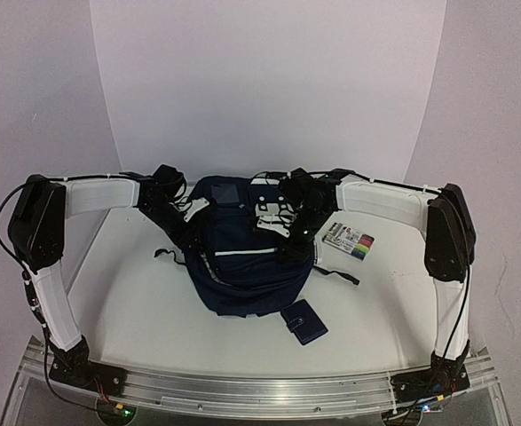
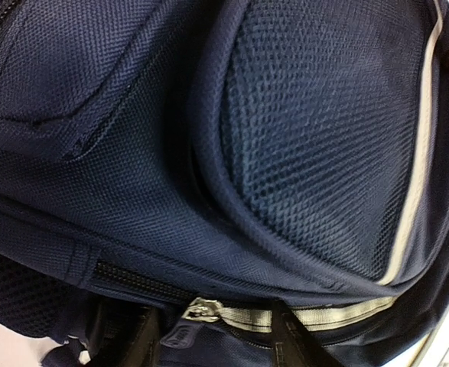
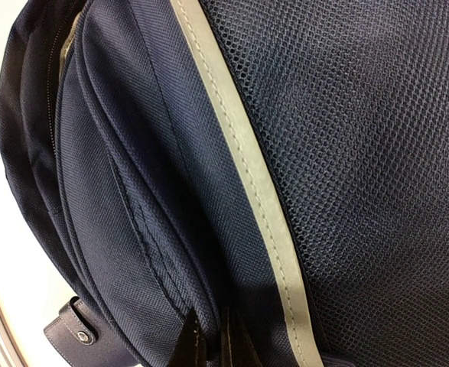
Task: Pack the student bag
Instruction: Zip the student bag at the center of the board.
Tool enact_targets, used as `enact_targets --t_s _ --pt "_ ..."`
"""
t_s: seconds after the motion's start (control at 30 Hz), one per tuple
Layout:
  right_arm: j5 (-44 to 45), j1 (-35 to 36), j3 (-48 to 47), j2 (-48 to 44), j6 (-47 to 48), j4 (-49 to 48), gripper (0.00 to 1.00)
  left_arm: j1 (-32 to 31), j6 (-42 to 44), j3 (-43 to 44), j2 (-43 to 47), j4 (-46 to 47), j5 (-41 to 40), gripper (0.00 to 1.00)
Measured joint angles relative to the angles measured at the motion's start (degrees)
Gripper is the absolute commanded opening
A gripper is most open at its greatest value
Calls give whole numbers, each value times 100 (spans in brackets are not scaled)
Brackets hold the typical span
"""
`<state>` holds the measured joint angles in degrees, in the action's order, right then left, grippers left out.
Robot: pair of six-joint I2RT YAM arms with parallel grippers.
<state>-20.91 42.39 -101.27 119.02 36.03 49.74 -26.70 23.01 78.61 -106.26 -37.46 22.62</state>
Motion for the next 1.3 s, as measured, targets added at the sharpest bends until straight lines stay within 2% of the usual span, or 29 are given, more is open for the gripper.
enact_targets --t_s 0.27,0.6,0.7,0.77,1.13,1.3 --pt "-14 0 -13 0 -6 13 0 6 95 57 -2 -160 -27 27" --pt "-82 -25 -29 2 -12 40 0 24 -93 -151 347 -165 212 3" --pt "-99 -26 -45 2 -29 52 0 22 -133 -154 361 -162 229 0" --pt "-106 -26 -57 4 -43 64 0 22 -185 -174 362 -155 225 1" --pt "-134 -31 -63 9 -94 68 0 24 -328 -251 362 -139 -125 29" --pt "-148 -33 -63 9 -95 68 0 44 -192 -251 361 -95 -185 34"
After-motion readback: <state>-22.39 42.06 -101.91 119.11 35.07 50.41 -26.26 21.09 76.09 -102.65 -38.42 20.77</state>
